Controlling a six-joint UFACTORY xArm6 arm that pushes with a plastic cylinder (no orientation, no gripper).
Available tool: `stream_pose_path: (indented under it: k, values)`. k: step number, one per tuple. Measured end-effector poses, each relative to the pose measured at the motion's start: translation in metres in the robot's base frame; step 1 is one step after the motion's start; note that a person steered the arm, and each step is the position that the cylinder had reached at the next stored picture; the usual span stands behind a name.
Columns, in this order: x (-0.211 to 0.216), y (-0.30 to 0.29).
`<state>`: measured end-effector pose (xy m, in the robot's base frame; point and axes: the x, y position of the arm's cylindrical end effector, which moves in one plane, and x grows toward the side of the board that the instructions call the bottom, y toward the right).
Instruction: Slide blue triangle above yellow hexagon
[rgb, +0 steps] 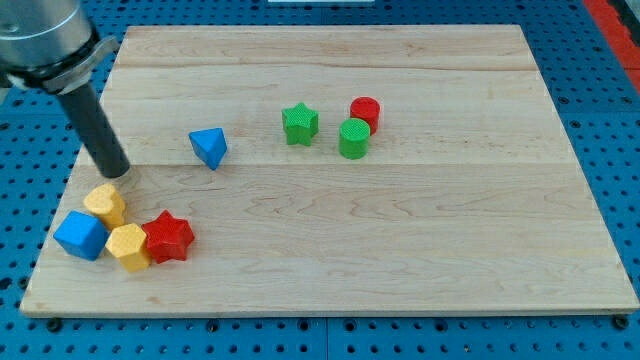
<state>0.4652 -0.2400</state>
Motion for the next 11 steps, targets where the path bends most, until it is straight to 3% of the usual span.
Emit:
stream_pose_path:
  k: [2, 3, 5, 7, 8, 9, 11]
  values:
    - [0.026, -0.001]
    - [0.008, 0.001]
    - [-0.003, 0.059]
    - [-0.065, 0.016]
    - [-0.087, 0.041]
    - [-0.082, 0.082]
    - [-0.028, 0.052]
